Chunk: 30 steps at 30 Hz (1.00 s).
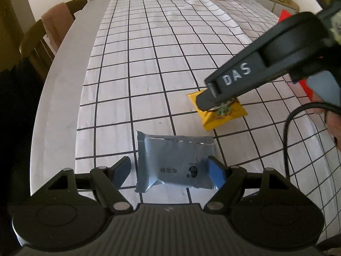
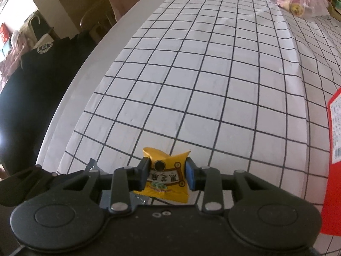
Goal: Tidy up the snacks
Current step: 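Grasp the blue-grey packet with the left tool while the right tool grasps the yellow packet, then carry the blue-grey packet and yellow packet over the red box with both tools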
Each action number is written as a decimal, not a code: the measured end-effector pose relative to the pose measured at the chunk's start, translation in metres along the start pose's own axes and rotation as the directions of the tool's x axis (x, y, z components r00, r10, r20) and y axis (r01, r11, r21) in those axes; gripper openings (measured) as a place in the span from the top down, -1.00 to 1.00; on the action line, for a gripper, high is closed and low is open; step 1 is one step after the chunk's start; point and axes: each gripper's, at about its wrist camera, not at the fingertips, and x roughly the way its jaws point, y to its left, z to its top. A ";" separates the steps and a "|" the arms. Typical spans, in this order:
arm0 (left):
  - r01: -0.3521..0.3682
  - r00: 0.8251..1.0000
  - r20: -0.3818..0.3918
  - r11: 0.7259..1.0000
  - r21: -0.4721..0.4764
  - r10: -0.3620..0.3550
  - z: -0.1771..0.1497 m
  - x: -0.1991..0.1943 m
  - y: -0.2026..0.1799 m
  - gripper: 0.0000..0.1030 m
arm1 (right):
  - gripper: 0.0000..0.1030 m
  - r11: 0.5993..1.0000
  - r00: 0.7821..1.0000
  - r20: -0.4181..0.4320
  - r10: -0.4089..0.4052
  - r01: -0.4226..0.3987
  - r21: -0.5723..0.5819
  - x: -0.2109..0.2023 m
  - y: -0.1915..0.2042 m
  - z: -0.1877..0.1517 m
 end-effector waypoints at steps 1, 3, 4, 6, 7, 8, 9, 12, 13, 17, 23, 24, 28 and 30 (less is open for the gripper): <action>0.000 1.000 0.001 1.000 0.000 0.000 0.000 0.000 0.000 -0.47 | 0.36 1.000 1.000 0.002 0.000 0.000 0.003 -0.002 -0.001 -0.001; 0.005 1.000 0.005 1.000 0.004 -0.005 0.000 -0.001 -0.002 -0.28 | 0.36 1.000 1.000 0.005 0.000 0.000 0.011 -0.006 -0.004 -0.003; 0.008 1.000 0.006 1.000 0.010 -0.008 0.000 -0.002 -0.004 -0.22 | 0.36 1.000 1.000 0.006 -0.001 0.001 0.013 -0.007 -0.006 -0.004; 0.006 1.000 0.006 1.000 0.018 -0.006 0.000 -0.003 -0.007 -0.14 | 0.36 1.000 1.000 0.009 0.000 0.000 0.018 -0.011 -0.008 -0.007; 0.006 1.000 0.007 1.000 0.019 -0.006 0.000 -0.003 -0.007 -0.12 | 0.36 1.000 1.000 0.012 0.000 0.000 0.022 -0.013 -0.009 -0.009; 0.006 1.000 0.009 1.000 0.018 -0.006 -0.001 -0.004 -0.007 -0.07 | 0.36 1.000 1.000 0.014 0.000 0.000 0.025 -0.015 -0.010 -0.010; 0.004 1.000 0.012 1.000 0.015 -0.005 -0.001 -0.005 -0.007 -0.01 | 0.36 1.000 1.000 0.017 0.001 -0.002 0.029 -0.019 -0.012 -0.012; 0.001 1.000 0.017 1.000 0.006 -0.001 0.001 -0.008 -0.006 0.09 | 0.36 0.999 0.999 0.032 0.006 -0.007 0.043 -0.031 -0.019 -0.019; 0.001 1.000 0.019 1.000 0.001 -0.001 0.002 -0.008 -0.006 0.10 | 0.36 0.999 0.999 0.037 0.005 -0.007 0.048 -0.034 -0.020 -0.020; -0.002 1.000 0.019 0.999 -0.032 0.002 0.003 -0.010 -0.004 0.12 | 0.36 0.997 0.999 0.052 0.009 -0.013 0.070 -0.050 -0.028 -0.031; 0.018 1.000 0.018 0.995 -0.099 -0.017 0.002 -0.018 -0.003 0.33 | 0.36 0.995 0.997 0.082 0.012 -0.019 0.093 -0.077 -0.043 -0.049; 0.018 1.000 0.019 0.995 -0.102 -0.016 0.003 -0.019 -0.005 0.35 | 0.36 0.995 0.996 0.088 0.008 -0.017 0.097 -0.081 -0.046 -0.053; 0.010 1.000 0.023 0.994 -0.112 -0.007 0.004 -0.024 -0.011 0.44 | 0.36 0.993 0.994 0.107 0.004 -0.016 0.119 -0.098 -0.060 -0.066; 0.018 0.999 0.034 0.993 -0.120 -0.014 0.005 -0.030 -0.014 0.55 | 0.36 0.991 0.993 0.117 0.002 -0.018 0.133 -0.105 -0.067 -0.072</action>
